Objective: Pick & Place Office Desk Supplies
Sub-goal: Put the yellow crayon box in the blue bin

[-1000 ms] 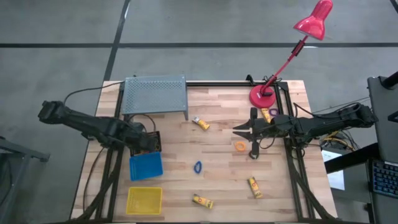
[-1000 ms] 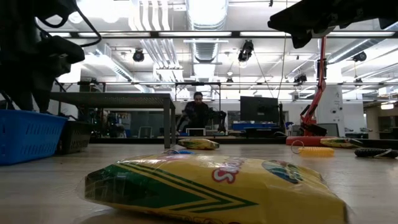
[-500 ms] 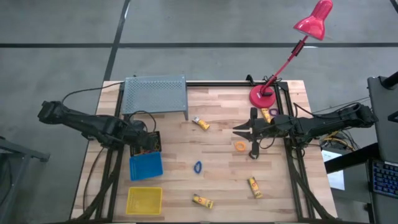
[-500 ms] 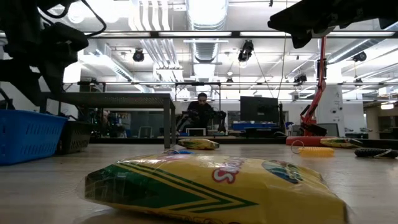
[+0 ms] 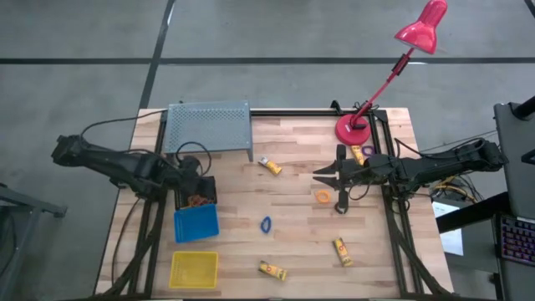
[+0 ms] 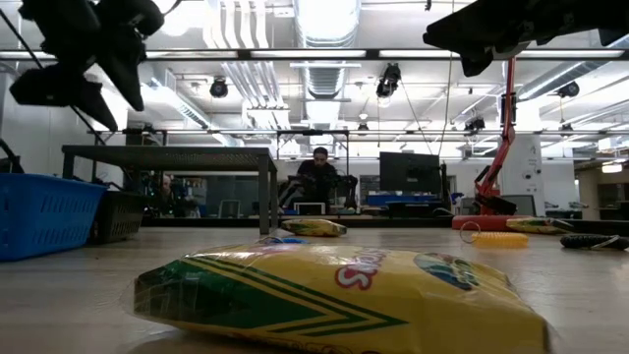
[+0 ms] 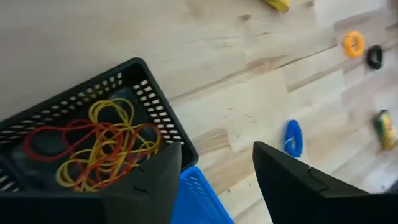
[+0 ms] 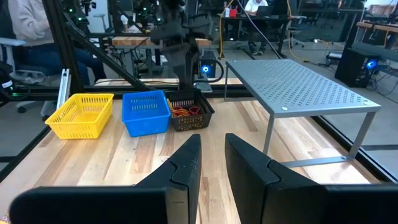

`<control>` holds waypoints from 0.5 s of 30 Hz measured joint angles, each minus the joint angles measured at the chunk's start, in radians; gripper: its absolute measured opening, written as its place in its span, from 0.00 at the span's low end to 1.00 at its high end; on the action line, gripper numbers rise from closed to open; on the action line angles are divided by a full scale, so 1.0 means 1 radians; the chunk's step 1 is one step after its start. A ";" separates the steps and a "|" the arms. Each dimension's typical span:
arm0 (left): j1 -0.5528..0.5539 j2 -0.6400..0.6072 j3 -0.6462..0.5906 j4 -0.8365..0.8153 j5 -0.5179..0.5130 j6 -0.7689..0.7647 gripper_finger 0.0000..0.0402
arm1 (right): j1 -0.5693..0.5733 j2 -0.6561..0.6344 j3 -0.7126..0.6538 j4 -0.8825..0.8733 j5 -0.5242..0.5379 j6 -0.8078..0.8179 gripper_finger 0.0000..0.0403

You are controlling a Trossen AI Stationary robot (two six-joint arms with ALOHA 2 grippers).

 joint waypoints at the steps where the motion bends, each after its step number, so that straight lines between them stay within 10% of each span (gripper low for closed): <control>1: 0.000 0.014 0.019 -0.013 0.000 0.008 0.51 | 0.000 0.000 0.000 0.000 0.000 0.000 0.17; 15: 0.009 0.249 0.223 0.057 -0.101 0.457 0.50 | 0.000 0.000 0.000 0.000 0.000 0.001 0.17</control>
